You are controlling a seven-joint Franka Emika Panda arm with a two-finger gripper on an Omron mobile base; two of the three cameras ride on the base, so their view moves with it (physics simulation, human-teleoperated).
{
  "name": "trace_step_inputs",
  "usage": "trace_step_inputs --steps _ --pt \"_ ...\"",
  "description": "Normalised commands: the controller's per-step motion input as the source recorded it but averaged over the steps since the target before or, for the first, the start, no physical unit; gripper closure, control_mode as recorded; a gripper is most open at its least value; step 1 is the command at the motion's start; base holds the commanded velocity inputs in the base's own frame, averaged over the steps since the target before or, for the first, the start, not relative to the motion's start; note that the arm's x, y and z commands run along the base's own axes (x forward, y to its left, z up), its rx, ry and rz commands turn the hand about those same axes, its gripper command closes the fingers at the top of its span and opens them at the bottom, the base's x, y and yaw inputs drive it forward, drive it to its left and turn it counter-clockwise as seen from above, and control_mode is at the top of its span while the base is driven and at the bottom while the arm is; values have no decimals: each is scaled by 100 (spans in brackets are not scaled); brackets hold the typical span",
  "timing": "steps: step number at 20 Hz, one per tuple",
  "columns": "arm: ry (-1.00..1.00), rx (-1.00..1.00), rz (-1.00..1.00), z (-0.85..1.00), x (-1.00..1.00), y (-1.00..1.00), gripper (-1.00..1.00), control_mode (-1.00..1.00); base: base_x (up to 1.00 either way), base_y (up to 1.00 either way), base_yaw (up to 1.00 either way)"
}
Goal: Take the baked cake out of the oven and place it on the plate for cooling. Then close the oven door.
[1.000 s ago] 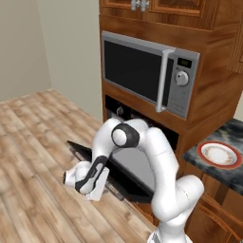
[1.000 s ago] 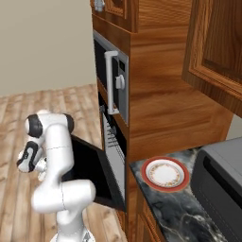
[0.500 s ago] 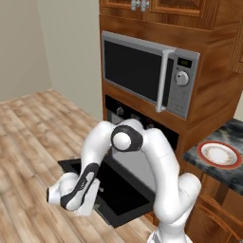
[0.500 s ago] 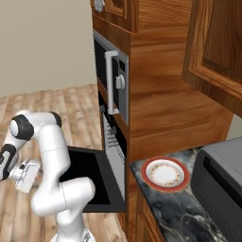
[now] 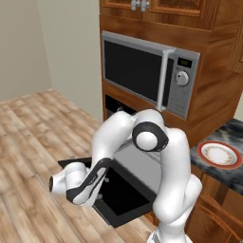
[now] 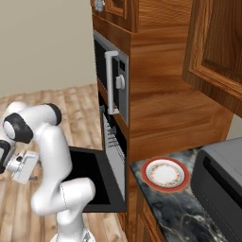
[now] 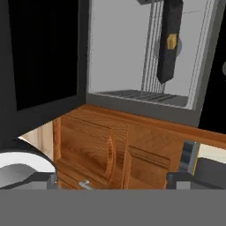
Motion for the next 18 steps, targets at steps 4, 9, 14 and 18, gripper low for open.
trace_step_inputs --steps 4,9,14,18 --pt "-16 0 0 11 31 -55 -100 -100 0 0 0" --pt "-10 0 0 1 34 -63 -100 -100 0 0 0" --pt "-1 0 -2 0 56 -49 -100 -100 0 0 0" --pt "0 -2 -8 0 75 -31 -100 -100 0 0 0"
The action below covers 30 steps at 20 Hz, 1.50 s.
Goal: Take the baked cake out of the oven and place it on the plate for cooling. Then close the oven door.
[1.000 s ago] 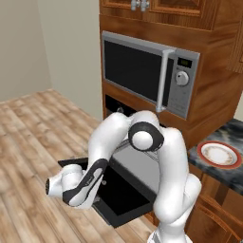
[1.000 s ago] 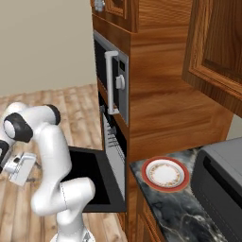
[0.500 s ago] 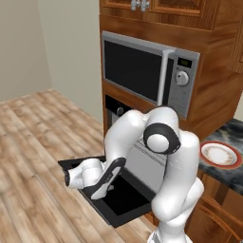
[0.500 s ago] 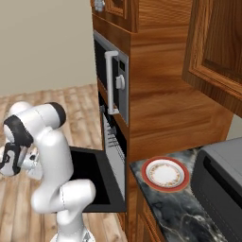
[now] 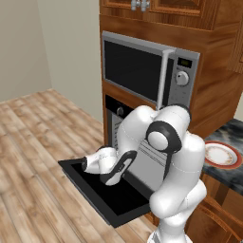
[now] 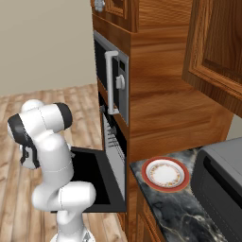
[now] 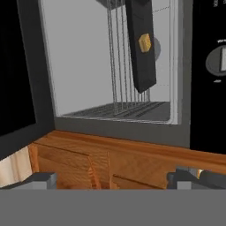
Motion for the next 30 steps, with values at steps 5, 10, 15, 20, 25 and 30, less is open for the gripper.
trace_step_inputs --steps 5,10,15,20,25,30 --pt "0 -4 -11 -1 78 -26 -100 -100 0 0 0" --pt "-3 -6 -8 -12 56 -29 -100 -100 0 0 0" --pt "-3 -10 -8 -30 47 -23 -100 -100 0 0 0" --pt "-5 -12 -6 -37 43 -25 -100 -100 0 0 0" --pt "-1 -10 -3 -33 50 -26 -100 -100 0 0 0" --pt "0 -6 -1 -33 58 -28 -100 -100 0 0 0"
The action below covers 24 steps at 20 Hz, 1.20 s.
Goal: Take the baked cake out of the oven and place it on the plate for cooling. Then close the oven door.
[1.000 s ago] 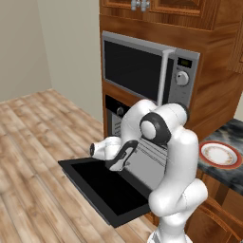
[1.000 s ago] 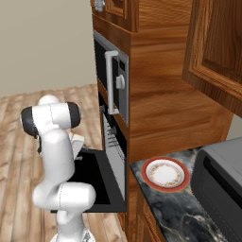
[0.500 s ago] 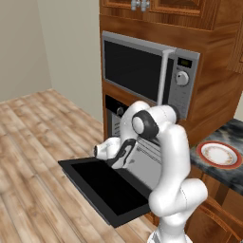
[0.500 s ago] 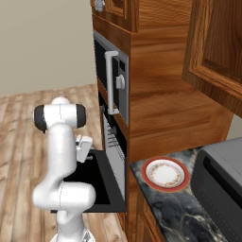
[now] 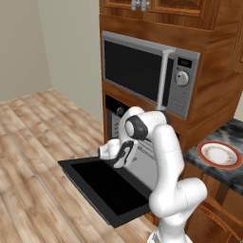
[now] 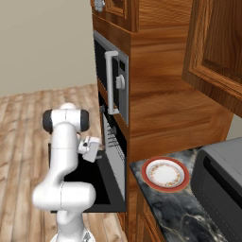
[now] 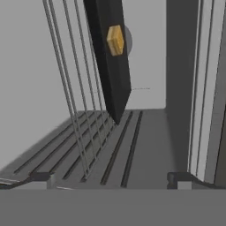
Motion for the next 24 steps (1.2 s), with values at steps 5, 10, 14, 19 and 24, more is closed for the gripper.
trace_step_inputs --steps 5,10,14,19,24 --pt "0 -6 -1 -39 59 -20 -100 -100 0 0 0" --pt "0 -5 -1 -45 50 -9 -100 -100 0 0 0" --pt "0 -3 0 -45 49 -11 -100 -100 0 0 0" --pt "0 -2 0 -34 46 -18 -100 -100 0 0 0" --pt "0 -1 0 -34 41 -21 -100 -100 0 0 0"
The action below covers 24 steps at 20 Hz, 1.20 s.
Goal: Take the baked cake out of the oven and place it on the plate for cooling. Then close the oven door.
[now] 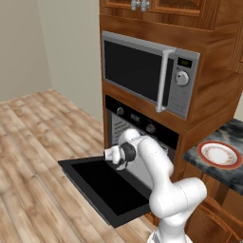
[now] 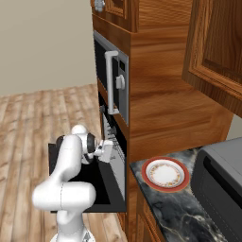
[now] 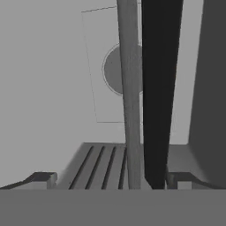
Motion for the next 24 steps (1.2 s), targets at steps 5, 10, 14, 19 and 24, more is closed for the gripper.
trace_step_inputs --steps 5,10,14,19,24 --pt "1 0 0 -33 38 -22 -100 -100 0 0 0" --pt "0 0 0 -16 22 -27 -100 -100 0 0 0" --pt "0 0 0 -22 22 -28 -100 -100 0 0 0" --pt "0 0 0 -27 22 -19 100 -100 0 0 0" --pt "6 1 0 -28 6 -6 100 -100 0 0 0"
